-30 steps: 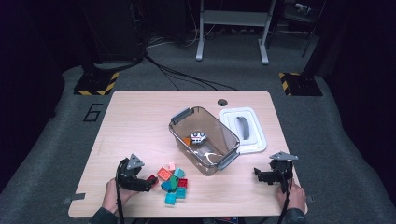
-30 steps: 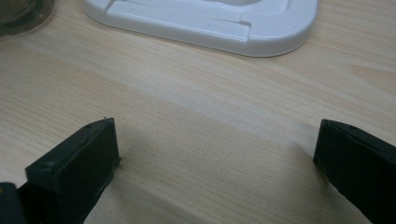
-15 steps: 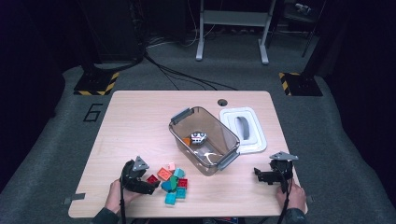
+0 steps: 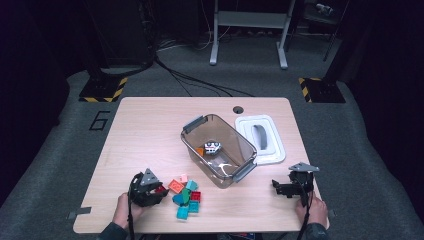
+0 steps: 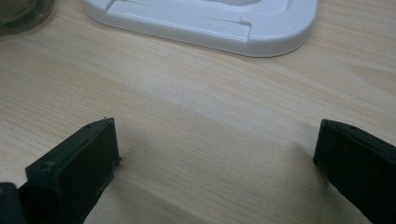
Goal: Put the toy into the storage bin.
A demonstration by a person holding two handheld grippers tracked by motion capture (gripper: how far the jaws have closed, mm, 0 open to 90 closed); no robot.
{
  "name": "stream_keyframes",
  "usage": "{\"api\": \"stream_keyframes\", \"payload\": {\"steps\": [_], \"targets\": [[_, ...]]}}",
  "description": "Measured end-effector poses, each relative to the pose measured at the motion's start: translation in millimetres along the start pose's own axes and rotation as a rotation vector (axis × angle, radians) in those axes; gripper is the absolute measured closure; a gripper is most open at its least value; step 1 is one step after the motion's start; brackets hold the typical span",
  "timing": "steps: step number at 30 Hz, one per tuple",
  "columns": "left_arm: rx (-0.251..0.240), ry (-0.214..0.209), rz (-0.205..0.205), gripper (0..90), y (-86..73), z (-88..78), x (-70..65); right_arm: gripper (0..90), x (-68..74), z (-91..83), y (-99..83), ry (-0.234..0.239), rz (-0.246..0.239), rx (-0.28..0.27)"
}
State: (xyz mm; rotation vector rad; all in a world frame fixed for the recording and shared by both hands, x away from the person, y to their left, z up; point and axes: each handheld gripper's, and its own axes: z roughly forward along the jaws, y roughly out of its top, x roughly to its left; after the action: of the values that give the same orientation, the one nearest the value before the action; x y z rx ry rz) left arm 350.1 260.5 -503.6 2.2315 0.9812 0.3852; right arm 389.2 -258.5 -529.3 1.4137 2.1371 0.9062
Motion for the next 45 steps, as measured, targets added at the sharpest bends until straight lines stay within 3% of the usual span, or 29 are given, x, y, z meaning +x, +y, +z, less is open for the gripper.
{"api": "stream_keyframes", "payload": {"steps": [4,13,28,45], "targets": [[-0.024,0.010,-0.032,59.3,1.1,-4.7,7.7,0.0,0.1,0.1,0.0,0.000,0.002,-0.001],[-0.045,0.032,-0.057,59.3,12.0,-13.9,19.7,0.0,-0.5,-0.1,-0.1,-0.001,-0.006,0.001],[-0.072,0.071,-0.014,59.3,47.8,-27.8,31.4,0.0,-0.5,-0.1,-0.1,-0.001,-0.007,0.002],[-0.105,0.085,0.039,59.3,86.8,-39.1,39.7,0.0,-0.4,-0.1,-0.1,-0.001,-0.005,0.001]]}}
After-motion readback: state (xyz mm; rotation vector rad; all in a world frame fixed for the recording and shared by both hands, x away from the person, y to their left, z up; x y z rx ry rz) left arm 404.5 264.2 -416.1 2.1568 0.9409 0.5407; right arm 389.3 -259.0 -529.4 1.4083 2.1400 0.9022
